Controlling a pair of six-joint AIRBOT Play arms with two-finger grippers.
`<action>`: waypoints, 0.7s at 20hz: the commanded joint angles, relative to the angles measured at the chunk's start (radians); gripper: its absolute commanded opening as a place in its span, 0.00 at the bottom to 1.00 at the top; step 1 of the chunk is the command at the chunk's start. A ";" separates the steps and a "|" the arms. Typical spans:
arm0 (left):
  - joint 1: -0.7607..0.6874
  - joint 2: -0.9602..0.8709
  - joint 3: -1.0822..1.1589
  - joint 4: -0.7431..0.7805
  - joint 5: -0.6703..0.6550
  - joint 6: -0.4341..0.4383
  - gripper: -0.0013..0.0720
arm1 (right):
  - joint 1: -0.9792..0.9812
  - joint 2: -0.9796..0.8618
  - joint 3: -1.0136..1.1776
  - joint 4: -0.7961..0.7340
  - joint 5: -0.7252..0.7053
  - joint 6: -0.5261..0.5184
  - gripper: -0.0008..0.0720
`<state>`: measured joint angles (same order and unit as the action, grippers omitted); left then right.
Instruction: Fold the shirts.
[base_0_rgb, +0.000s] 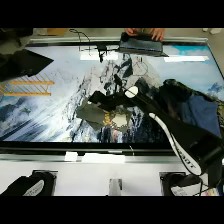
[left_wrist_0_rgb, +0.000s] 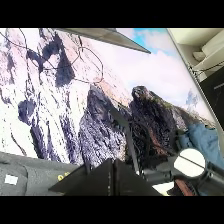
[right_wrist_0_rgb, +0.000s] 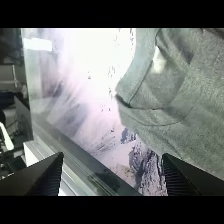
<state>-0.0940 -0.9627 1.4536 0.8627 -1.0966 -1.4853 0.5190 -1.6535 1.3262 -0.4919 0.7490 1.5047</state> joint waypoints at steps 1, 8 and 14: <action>0.009 0.022 -0.014 0.008 -0.031 0.005 0.07 | -0.097 0.048 0.001 -0.126 0.133 0.012 0.87; 0.008 0.014 -0.069 0.014 -0.024 0.010 0.07 | -0.404 0.156 -0.142 -0.630 0.526 0.145 0.86; 0.008 0.014 -0.085 0.013 -0.011 0.008 0.07 | -0.311 0.109 -0.330 -0.374 0.228 0.089 0.87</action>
<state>-0.0864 -0.9489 1.3743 0.8764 -1.1110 -1.4761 0.1768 -1.5204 1.0527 -0.9482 1.0740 1.6104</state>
